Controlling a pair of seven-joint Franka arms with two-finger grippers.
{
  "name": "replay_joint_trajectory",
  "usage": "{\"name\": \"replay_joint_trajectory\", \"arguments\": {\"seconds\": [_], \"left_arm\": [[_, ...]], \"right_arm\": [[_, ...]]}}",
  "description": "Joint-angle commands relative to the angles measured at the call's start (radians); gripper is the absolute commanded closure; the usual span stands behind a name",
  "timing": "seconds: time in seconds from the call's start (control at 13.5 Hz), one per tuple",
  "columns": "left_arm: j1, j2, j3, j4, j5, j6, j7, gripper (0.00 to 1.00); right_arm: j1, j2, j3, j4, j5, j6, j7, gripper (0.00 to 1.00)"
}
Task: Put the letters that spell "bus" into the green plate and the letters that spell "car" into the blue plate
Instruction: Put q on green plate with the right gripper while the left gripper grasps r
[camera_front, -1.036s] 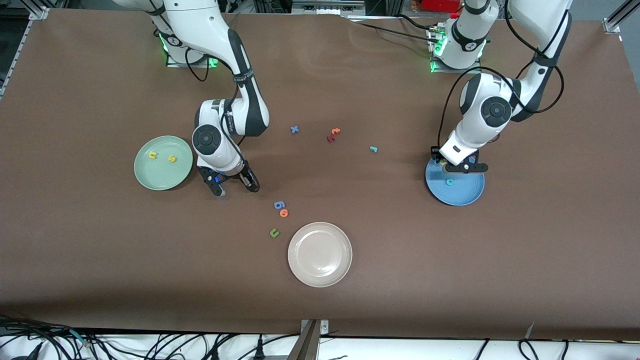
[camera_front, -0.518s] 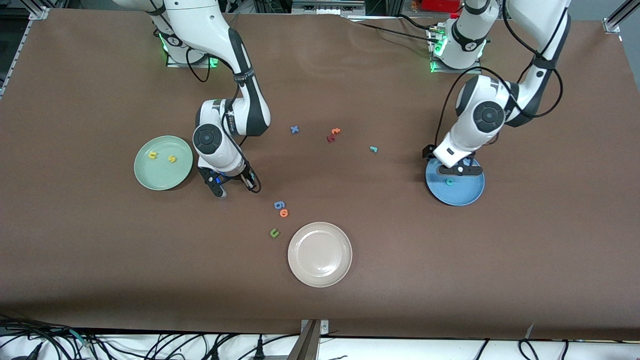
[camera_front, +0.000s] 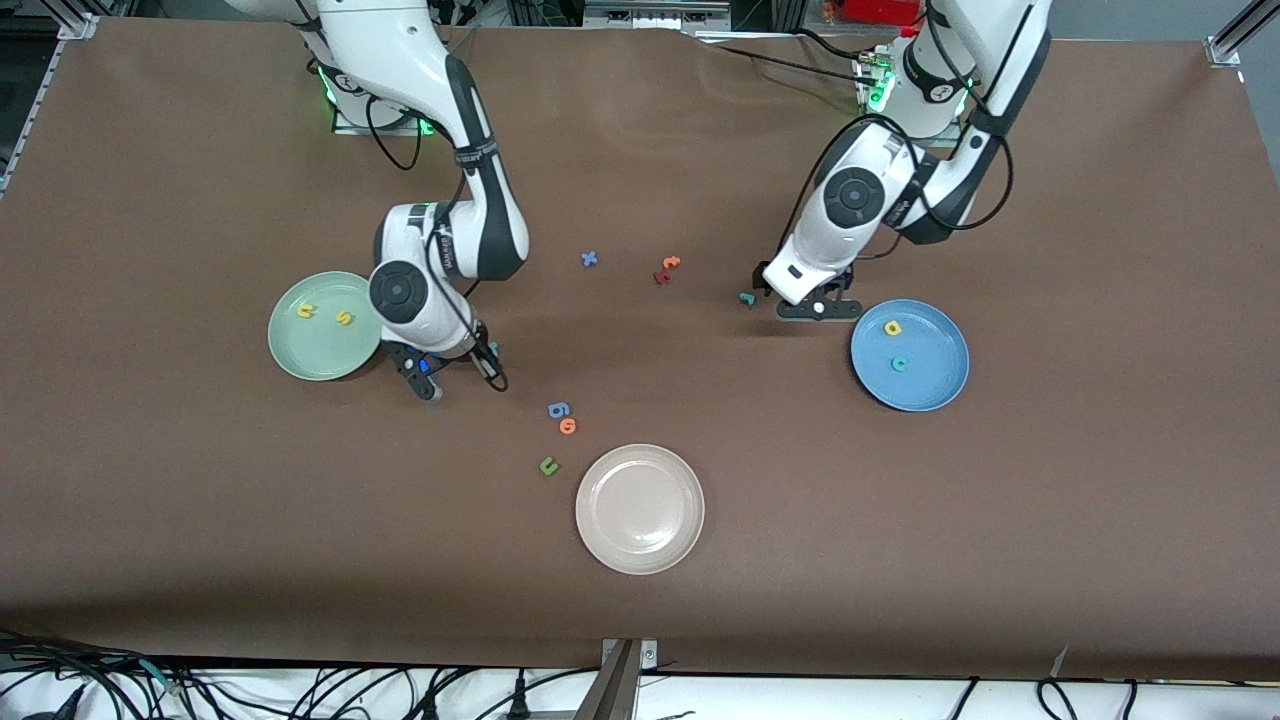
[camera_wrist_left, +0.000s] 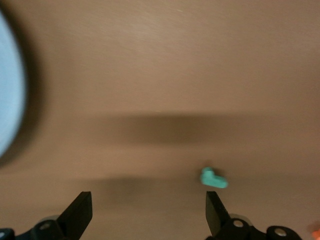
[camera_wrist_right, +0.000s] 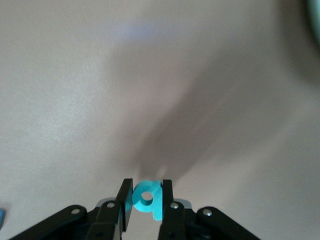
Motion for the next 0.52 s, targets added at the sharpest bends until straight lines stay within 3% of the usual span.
{"name": "replay_joint_trajectory", "arguments": {"seconds": [0.0,0.22,0.44], "left_arm": [[-0.036,0.086,0.002,0.033,0.017,0.075,-0.078,0.0],[-0.058,0.125,0.003,0.062,0.018,0.11,-0.121,0.0],[-0.084,0.156,0.003,0.088,0.023,0.11,-0.168,0.03]], "right_arm": [[0.009,-0.005,-0.122,0.074,-0.022,-0.218,-0.152,0.95],[0.01,-0.01,-0.236,0.066,-0.022,-0.366,-0.378,0.95],[0.006,0.001,-0.334,0.031,-0.022,-0.394,-0.607,0.95]]}}
